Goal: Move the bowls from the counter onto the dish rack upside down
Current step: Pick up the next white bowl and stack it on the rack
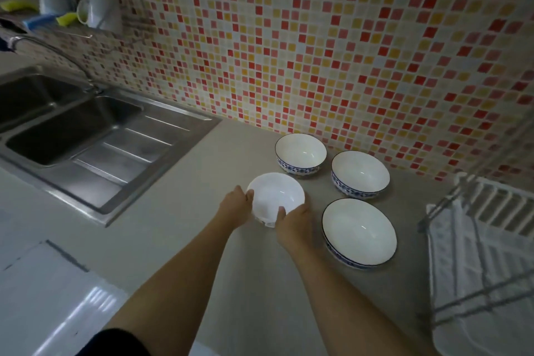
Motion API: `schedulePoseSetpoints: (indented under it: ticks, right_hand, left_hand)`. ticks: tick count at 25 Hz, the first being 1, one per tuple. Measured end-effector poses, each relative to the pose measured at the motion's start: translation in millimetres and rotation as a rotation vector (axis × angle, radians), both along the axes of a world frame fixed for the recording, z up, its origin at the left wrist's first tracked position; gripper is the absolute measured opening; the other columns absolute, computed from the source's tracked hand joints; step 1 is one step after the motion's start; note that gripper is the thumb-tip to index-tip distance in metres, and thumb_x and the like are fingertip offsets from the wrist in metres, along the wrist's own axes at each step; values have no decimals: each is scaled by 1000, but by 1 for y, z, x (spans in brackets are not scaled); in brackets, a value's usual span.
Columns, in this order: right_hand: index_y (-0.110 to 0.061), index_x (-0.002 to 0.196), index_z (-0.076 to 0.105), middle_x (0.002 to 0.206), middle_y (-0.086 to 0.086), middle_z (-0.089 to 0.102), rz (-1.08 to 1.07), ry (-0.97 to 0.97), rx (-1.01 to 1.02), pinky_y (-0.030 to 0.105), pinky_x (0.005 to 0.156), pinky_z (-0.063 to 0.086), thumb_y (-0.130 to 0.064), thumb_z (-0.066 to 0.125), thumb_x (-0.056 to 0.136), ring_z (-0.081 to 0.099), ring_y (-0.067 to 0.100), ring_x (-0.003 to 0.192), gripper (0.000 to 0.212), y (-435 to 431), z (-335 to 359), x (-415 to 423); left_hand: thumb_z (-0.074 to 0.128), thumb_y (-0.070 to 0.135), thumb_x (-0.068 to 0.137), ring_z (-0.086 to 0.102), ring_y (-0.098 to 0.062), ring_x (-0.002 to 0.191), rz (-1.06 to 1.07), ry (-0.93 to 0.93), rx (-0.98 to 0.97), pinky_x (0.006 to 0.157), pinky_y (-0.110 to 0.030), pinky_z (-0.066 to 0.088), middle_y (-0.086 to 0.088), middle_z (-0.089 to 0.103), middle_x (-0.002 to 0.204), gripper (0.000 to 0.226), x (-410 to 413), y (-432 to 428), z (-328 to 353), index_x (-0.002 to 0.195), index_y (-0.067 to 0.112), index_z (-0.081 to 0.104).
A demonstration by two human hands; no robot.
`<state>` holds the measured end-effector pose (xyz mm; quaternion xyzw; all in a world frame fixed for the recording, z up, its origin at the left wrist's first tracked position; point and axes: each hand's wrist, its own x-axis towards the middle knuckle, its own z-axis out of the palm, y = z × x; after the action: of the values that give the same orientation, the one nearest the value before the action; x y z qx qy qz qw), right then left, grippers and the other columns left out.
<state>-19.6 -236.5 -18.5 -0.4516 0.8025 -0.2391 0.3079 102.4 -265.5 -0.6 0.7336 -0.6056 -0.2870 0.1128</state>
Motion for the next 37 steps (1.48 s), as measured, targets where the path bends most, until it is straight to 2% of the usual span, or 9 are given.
schedulePoseSetpoints:
  ticks: [6,13,15,18,22,25,29,33,37]
  right_hand:
    - [-2,139,31,129,22,56,-24,-55,-59,42,90,48,-14,47,90,57,39,112,53,-10,-26,6]
    - [-7,140,28,109,11,50,36,-178,-299,28,74,40,-10,41,96,52,24,94,46,5,52,-1]
    - [-11,143,23,117,4,44,49,-196,-381,23,79,46,-7,44,96,48,16,103,52,11,92,-5]
    - [-13,141,15,138,11,41,69,-228,-507,33,92,51,-4,51,91,49,27,121,63,28,145,-15]
    - [-16,130,16,122,7,44,102,-241,-637,15,62,48,-1,50,88,54,13,87,56,59,219,-51]
    - [-18,133,19,108,-1,43,100,-215,-764,17,55,47,1,49,89,50,5,69,57,81,275,-83]
    - [-23,144,28,129,9,52,39,-148,-864,34,73,55,-2,43,92,57,25,101,59,105,328,-135]
    - [-25,146,28,138,8,47,37,-63,-962,36,90,46,-7,39,97,48,27,117,53,142,353,-215]
    - [-38,127,31,113,-19,46,126,-60,-1079,55,92,50,-6,42,98,52,8,100,44,185,354,-288]
  left_hand:
    - [45,13,95,55,-44,112,0,78,-1,90,-45,51,-31,55,124,36,-1,-10,-30,122,-10,43]
    - [35,11,99,57,-40,113,95,333,-204,82,-46,57,-24,51,132,36,-1,3,44,132,-3,38]
    - [36,12,99,55,-38,116,76,407,-312,86,-46,56,-20,51,133,37,-4,13,80,135,2,37]
    - [38,9,96,53,-35,117,19,560,-430,88,-52,55,-15,50,133,40,-10,29,133,136,8,33]
    - [45,6,90,50,-23,107,-101,691,-587,75,-37,59,-2,45,120,51,-30,56,206,136,20,30]
    - [42,3,90,52,-21,104,-234,769,-697,66,-24,56,1,44,116,51,-56,74,253,136,22,31]
    - [44,3,91,54,-14,99,-405,892,-776,73,-31,60,5,44,118,54,-103,95,295,137,26,31]
    - [52,14,87,62,-23,103,-622,985,-695,78,-38,60,-1,50,124,49,-160,114,319,132,29,40]
    - [43,32,78,65,-26,83,-717,1249,-355,79,-39,54,-10,59,112,37,-217,137,343,113,30,54]
